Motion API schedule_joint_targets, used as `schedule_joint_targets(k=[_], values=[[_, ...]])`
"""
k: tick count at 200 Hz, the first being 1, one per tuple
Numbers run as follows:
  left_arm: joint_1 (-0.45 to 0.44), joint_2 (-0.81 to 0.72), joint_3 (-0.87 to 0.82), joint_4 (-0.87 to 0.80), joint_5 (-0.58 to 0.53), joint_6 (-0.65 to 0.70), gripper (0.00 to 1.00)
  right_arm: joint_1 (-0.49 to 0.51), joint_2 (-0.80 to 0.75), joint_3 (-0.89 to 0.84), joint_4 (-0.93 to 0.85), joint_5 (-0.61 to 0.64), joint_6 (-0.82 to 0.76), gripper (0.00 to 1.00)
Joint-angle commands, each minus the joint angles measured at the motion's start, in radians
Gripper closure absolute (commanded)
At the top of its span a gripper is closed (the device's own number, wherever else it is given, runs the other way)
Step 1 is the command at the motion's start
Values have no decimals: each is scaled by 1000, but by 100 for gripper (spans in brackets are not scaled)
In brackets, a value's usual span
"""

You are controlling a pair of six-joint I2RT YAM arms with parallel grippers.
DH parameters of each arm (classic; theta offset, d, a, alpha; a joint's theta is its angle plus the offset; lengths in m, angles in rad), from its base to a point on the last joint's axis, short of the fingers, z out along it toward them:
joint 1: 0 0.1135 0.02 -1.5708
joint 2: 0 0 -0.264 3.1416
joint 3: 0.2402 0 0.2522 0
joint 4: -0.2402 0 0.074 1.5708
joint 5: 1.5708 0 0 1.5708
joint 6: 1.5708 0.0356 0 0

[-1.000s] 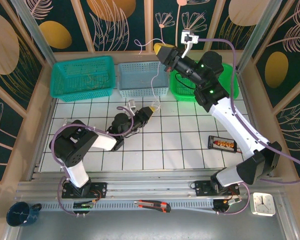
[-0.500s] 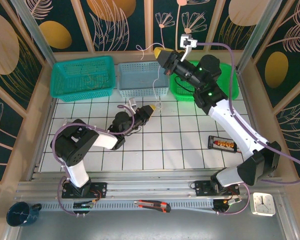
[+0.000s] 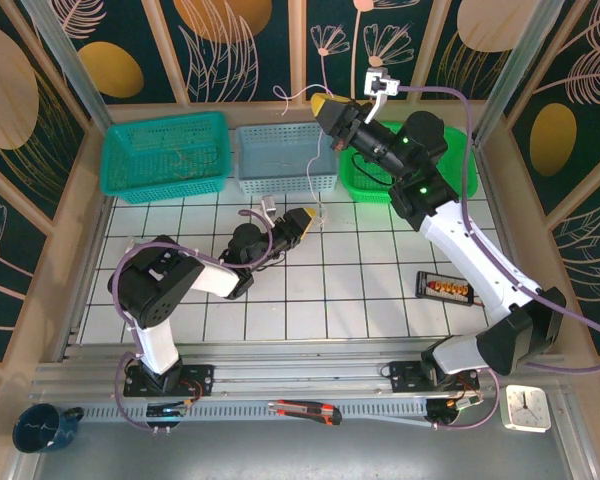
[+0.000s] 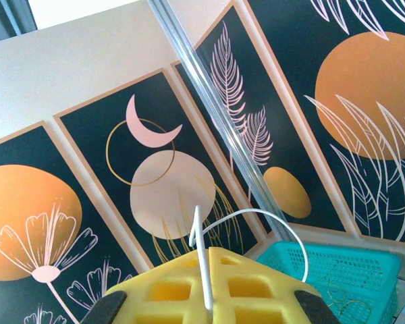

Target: Untangle the cables

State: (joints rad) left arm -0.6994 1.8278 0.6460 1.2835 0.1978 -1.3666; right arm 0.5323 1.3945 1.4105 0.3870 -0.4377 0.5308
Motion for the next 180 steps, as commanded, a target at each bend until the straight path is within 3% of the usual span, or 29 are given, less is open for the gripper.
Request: schedule_joint_targets(k=[1, 43, 127, 180], values=[[-5, 15, 0, 65, 8, 6, 51, 9, -31, -6, 60, 12, 7, 100], [-5, 17, -3, 59, 14, 23, 49, 9, -34, -16, 70, 1, 19, 100], [-5, 24, 21, 42, 42, 48, 58, 36, -24, -61, 113, -19, 66, 100], [-9, 48, 48, 39, 66, 51, 49, 59, 0, -58, 136, -29, 84, 100]])
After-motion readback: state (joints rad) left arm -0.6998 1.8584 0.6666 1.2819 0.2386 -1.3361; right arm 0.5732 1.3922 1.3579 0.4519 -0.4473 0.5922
